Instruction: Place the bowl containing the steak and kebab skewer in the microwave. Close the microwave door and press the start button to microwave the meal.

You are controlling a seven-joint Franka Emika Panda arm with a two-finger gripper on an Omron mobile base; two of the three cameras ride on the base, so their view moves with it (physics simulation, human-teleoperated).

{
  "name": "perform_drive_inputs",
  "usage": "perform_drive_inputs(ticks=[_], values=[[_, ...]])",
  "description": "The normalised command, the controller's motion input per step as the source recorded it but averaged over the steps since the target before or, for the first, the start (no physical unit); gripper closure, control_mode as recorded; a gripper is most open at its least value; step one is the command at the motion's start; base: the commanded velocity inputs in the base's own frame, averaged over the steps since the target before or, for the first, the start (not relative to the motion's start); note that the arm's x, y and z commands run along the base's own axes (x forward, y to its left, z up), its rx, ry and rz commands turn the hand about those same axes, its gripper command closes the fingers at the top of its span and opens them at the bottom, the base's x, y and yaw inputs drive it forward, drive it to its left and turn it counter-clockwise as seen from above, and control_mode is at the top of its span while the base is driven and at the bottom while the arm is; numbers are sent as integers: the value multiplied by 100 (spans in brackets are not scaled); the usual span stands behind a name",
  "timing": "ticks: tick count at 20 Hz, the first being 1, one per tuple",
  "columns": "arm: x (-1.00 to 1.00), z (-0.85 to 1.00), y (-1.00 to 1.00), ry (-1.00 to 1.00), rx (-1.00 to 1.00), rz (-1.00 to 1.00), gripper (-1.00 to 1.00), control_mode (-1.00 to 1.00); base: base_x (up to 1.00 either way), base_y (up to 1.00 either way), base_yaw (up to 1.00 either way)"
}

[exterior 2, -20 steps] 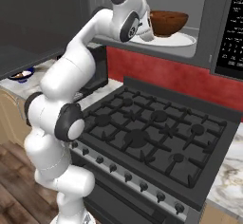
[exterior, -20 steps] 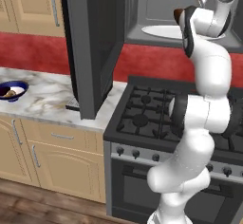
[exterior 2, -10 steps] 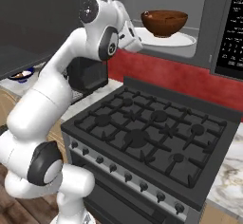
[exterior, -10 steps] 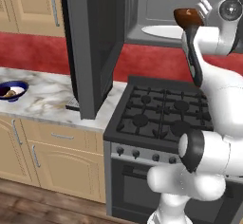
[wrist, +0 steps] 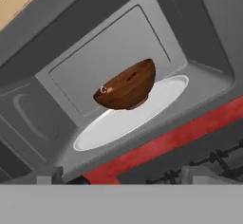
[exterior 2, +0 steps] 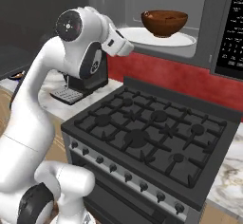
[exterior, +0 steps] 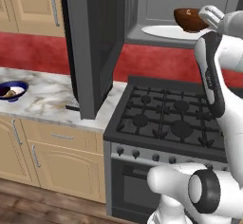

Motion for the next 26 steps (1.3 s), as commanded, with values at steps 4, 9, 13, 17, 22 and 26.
perform_drive_inputs(ticks=[4,9,13,17,22,26], values=[[-100,2,45,17,-52,36,-100,-100,0,0,0],[-100,0,61,6,-56,33,-100,-100,0,0,0],[-100,1,82,2,-62,31,-100,-100,0,0,0],[-83,7,86,4,-56,19,-100,-100,0,0,0],[-52,-21,37,1,-44,11,-100,-100,0,0,0],[-49,-24,58,1,-48,0,-100,-100,0,0,0]])
